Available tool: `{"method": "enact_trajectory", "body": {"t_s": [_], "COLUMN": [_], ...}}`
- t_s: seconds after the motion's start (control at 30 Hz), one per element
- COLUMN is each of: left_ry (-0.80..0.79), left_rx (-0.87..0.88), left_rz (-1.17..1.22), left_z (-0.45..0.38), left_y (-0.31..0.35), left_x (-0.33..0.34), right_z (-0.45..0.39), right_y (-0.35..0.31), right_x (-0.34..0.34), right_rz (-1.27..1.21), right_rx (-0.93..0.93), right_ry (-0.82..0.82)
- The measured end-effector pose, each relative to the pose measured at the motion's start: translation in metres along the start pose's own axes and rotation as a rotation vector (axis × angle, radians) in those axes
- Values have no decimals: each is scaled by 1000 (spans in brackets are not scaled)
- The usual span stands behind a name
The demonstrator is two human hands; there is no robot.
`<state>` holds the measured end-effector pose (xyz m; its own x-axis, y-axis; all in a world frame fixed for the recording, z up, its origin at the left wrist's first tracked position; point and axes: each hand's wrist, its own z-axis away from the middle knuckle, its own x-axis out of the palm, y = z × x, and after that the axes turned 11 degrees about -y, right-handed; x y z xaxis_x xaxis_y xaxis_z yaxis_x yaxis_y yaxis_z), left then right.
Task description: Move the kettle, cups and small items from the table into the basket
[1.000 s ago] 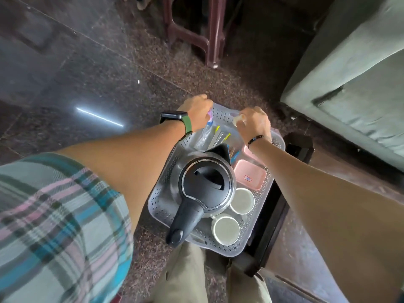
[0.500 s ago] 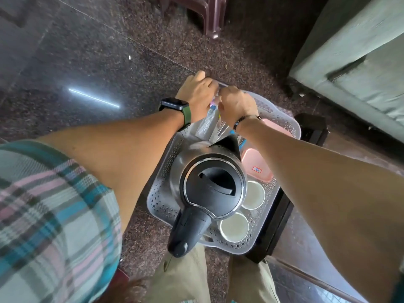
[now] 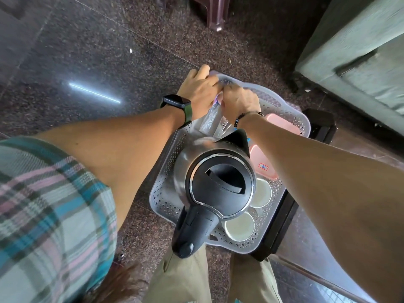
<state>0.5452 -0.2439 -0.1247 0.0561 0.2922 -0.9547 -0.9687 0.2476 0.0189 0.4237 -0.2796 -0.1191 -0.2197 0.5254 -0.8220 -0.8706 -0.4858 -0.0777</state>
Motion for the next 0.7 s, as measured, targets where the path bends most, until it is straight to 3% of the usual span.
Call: {"method": "enact_trajectory", "body": {"t_s": [0.3, 0.7], "left_ry": [-122, -103], "left_rx": [-82, -47], "left_rz": [23, 93], "left_z": [4, 16], "left_y": [6, 0], "left_x": [-2, -5], "right_z": [5, 11], "right_y": [5, 3], "right_x": [5, 4], "right_rz": [-32, -80], "right_rx": [20, 55], "right_ry": [46, 90]}}
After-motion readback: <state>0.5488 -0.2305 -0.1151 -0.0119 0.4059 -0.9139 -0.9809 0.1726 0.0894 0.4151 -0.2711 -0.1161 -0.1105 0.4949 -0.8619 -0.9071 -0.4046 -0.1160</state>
